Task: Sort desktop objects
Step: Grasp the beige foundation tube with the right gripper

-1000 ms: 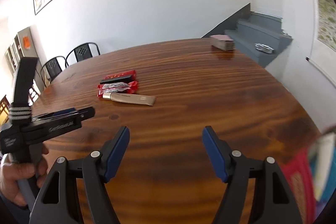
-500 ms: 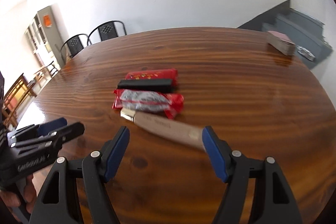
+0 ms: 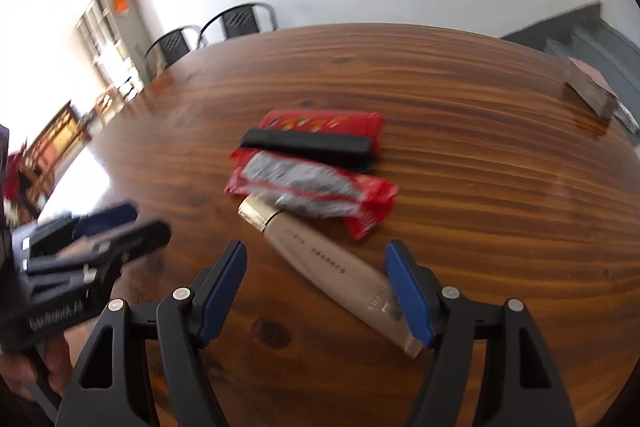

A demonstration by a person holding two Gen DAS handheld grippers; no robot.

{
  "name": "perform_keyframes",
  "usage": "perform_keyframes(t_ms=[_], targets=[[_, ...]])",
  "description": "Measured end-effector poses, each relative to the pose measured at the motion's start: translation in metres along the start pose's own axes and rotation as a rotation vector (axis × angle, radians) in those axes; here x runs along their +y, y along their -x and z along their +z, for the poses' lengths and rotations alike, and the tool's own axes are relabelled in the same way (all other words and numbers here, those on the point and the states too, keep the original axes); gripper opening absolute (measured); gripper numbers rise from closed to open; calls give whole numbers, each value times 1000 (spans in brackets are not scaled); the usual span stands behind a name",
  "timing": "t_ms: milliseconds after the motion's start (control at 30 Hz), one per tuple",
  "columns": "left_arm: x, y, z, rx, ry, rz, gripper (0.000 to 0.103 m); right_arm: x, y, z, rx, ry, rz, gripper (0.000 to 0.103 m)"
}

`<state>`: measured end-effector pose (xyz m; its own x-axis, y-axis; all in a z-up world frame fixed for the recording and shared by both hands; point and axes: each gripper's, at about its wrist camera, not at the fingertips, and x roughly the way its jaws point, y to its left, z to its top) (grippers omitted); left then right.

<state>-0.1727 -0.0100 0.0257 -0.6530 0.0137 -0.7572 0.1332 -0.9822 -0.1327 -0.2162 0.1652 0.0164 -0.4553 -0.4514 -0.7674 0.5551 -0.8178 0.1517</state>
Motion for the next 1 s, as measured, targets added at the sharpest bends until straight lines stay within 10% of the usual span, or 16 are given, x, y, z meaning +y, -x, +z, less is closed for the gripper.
perform_keyframes(t_ms=[267,433,633,1000], targets=[[11,5,10,-23,42,-13,59,23,-1,-3,21,99,7,74],[11,0,11,-10,47,-13,59,26,-15,7,31,78,-92,40],[4,-1,9,-6,19,-16,59,30,-6,-2,30,131,-120,27],[-36,-17,30,-15,-16,-95,59,-27,32,-34,9,-54,-183,26]])
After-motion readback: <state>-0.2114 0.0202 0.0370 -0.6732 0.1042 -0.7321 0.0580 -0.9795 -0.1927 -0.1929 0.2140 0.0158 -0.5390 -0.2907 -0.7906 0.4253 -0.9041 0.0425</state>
